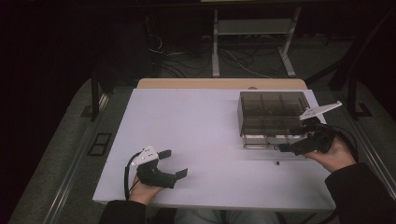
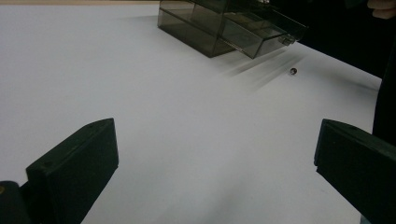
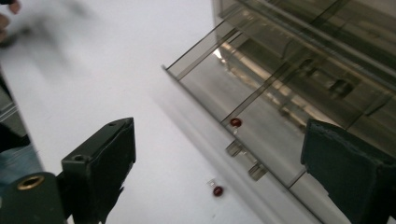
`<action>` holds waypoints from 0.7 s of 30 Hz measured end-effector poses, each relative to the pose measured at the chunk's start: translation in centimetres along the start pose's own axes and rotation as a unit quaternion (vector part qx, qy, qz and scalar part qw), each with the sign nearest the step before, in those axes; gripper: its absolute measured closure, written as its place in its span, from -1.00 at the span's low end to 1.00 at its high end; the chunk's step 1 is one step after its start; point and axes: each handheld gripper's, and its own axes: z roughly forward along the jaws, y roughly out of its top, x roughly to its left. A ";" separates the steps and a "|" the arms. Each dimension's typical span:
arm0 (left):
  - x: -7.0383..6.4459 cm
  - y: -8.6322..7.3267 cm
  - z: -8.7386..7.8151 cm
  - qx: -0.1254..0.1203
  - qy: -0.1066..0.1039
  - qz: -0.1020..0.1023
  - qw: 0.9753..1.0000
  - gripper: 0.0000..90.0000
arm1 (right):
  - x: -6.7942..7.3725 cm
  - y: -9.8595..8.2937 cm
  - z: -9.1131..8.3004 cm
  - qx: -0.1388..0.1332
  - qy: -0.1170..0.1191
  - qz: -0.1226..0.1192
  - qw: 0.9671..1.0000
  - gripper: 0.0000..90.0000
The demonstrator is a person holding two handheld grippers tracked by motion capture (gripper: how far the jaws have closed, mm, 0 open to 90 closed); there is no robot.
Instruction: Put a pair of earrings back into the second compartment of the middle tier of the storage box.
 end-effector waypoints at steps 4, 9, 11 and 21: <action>0.0 0.0 0.0 0.000 0.000 -0.002 1.000 -1.00 | 0.2 -0.4 -0.2 0.002 0.002 0.007 1.000 -0.99; 0.0 0.0 0.0 0.000 0.000 -0.001 1.000 -1.00 | 0.6 -1.1 -0.3 0.003 0.002 0.001 1.000 -0.99; 0.0 0.0 0.0 0.000 0.001 -0.001 1.000 -1.00 | 0.7 -1.4 -0.4 0.004 0.006 0.001 1.000 -0.99; 0.0 0.0 0.0 0.000 -0.001 -0.001 1.000 -1.00 | 0.9 -3.0 0.3 0.009 0.003 0.000 1.000 -0.99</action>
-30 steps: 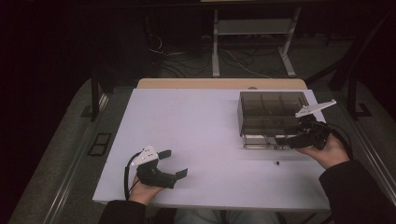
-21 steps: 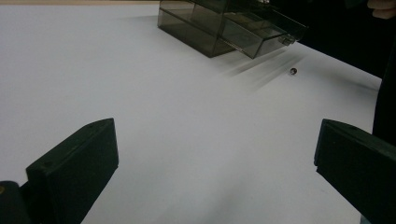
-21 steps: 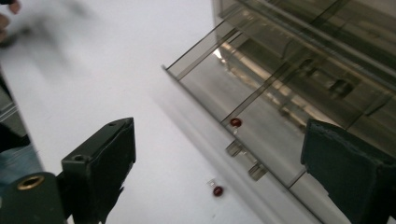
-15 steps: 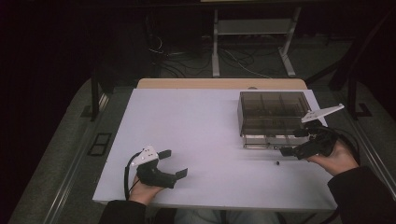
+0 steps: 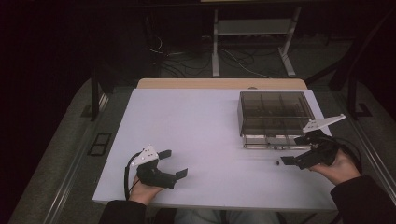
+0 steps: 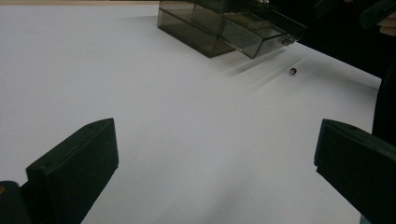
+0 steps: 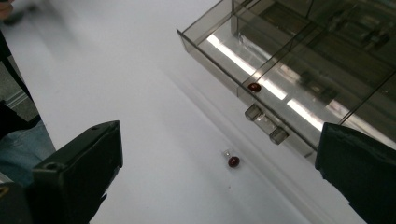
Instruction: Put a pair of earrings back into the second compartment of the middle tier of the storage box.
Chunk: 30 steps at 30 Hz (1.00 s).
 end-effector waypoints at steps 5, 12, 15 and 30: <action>0.0 0.0 0.0 0.000 0.000 0.001 1.000 -1.00 | 0.0 -0.8 0.7 0.010 -0.003 0.000 1.000 -0.99; 0.0 0.0 0.0 0.000 0.000 0.001 1.000 -1.00 | 0.0 -1.7 1.2 0.014 0.001 0.003 1.000 -0.99; 0.0 0.0 0.0 0.000 0.000 0.000 1.000 -1.00 | 0.0 -2.1 1.5 0.019 0.003 0.005 1.000 -0.99; 0.0 0.0 0.0 0.002 -0.001 0.000 1.000 -1.00 | 0.2 -3.5 3.8 0.042 0.014 -0.009 0.999 -0.99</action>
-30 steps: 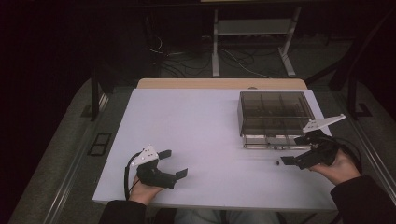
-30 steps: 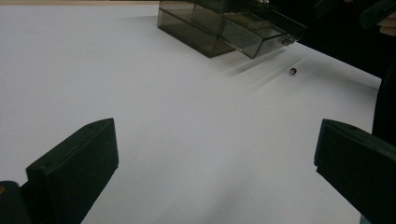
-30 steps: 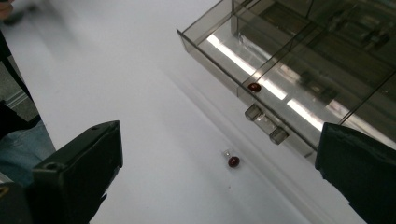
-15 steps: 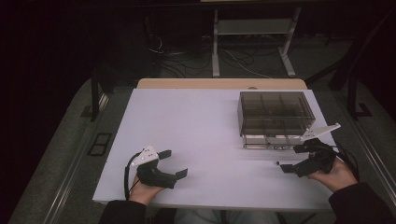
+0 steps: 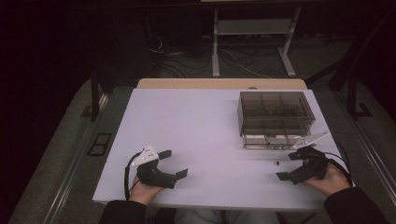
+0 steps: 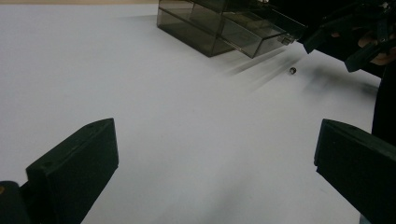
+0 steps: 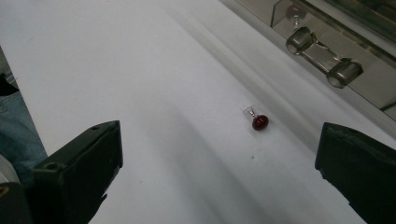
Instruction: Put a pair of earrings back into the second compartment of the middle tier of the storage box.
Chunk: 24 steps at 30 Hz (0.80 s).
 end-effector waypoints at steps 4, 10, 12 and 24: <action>0.0 0.0 0.0 0.000 0.000 0.000 1.000 -1.00 | -0.1 0.0 0.4 0.002 0.003 -0.004 1.000 -0.99; 0.0 0.0 0.0 0.002 -0.001 0.002 1.000 -1.00 | 0.0 0.0 1.5 0.020 -0.001 -0.017 1.000 -0.99; 0.0 0.0 0.0 0.002 -0.002 0.003 1.000 -1.00 | -0.1 0.1 1.7 0.026 -0.004 -0.021 0.999 -0.79; -0.1 0.0 0.1 0.002 -0.004 0.000 1.000 -1.00 | -0.7 0.3 2.4 0.026 -0.016 -0.031 0.999 -0.59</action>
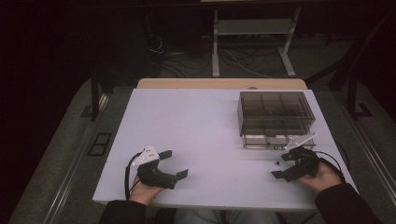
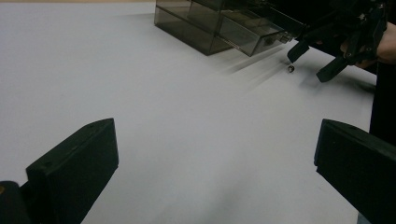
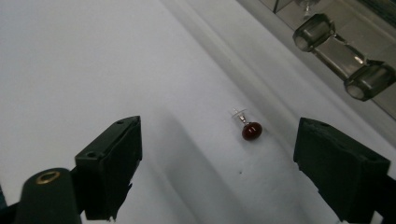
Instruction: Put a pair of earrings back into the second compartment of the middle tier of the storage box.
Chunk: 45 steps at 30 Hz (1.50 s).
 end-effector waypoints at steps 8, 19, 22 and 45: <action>0.1 0.0 0.0 0.000 -0.002 0.001 1.000 -1.00 | -0.5 0.2 0.3 -0.003 0.004 -0.006 1.000 -0.26; 0.0 0.0 0.0 0.000 -0.003 0.001 1.000 -1.00 | -0.9 0.4 0.6 -0.008 -0.001 -0.001 1.000 0.25; 0.0 0.0 0.0 0.000 -0.003 0.000 1.000 -1.00 | -1.0 0.5 0.6 -0.010 -0.001 -0.004 1.000 0.41; 0.0 0.0 0.0 0.001 -0.002 -0.001 1.000 -1.00 | -0.4 0.6 -0.9 -0.011 0.009 -0.010 1.000 0.77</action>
